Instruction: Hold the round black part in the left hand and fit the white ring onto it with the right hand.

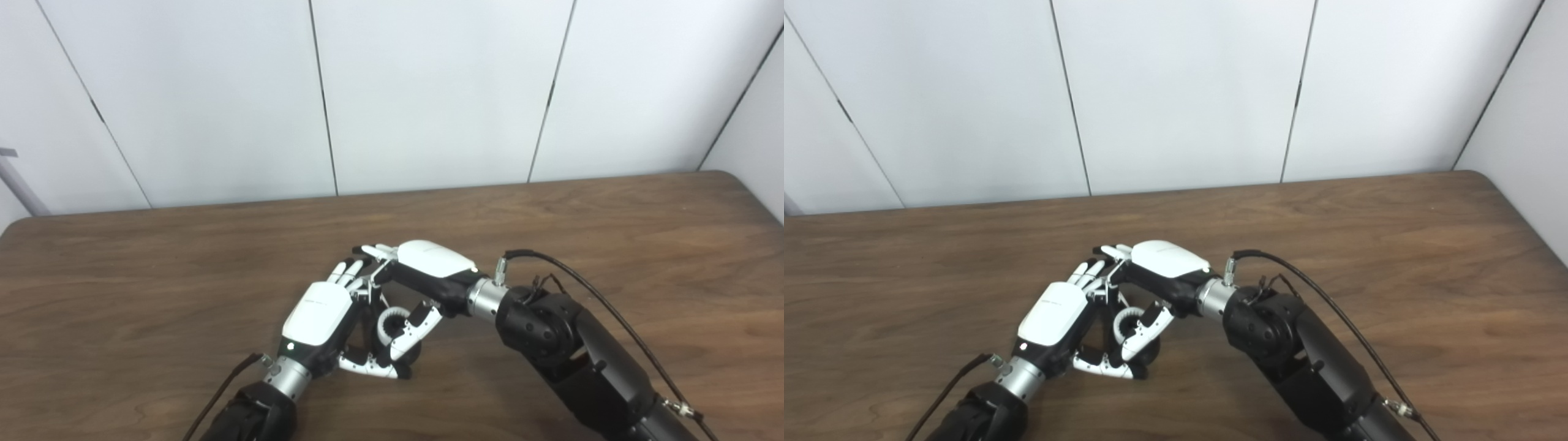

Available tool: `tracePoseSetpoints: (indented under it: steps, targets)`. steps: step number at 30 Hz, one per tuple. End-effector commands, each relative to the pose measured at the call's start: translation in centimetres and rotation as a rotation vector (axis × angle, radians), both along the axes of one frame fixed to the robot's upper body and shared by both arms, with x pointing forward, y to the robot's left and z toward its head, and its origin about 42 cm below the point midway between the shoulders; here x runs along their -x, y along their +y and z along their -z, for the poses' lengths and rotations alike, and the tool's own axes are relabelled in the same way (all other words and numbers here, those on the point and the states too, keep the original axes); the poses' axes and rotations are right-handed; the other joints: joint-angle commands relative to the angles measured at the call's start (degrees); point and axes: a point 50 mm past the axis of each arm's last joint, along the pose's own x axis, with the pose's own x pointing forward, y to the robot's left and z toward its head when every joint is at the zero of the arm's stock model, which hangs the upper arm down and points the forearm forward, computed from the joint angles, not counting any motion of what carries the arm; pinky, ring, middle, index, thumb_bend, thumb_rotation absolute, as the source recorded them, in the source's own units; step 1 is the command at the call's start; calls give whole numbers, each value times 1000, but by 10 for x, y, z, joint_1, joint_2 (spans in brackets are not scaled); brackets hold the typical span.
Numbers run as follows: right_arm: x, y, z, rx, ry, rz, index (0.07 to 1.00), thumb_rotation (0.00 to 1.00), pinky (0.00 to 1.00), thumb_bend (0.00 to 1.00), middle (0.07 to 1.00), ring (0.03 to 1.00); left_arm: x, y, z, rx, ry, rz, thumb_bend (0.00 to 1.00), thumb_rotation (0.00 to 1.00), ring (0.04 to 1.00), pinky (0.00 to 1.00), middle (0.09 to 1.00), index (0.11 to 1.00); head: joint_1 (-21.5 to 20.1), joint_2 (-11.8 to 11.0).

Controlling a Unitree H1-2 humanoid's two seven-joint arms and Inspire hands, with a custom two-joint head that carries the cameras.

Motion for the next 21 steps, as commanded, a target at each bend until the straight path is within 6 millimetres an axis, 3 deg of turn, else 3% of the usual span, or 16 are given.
tracePoseSetpoints:
  steps: [1,3,10,21]
  targets:
    - [2,10,-14,-34,-27,-38,744,438,969,1000,1000,1000,33,-20,44,-68,151,67,520,51,988,1000,846,480,-1,0]
    - [2,9,-15,-32,-24,-35,762,433,966,1000,1000,1000,33,-20,44,-67,155,65,520,51,990,1000,843,480,-1,-1]
    - [2,4,-19,-36,44,-42,975,505,999,1000,1000,1000,33,-18,44,-77,166,56,521,50,992,1000,822,480,-3,-3]
    - [8,-3,-13,-212,54,0,1000,594,1000,1000,1000,1000,32,-16,46,-59,172,54,521,49,976,1000,815,480,-3,-8]
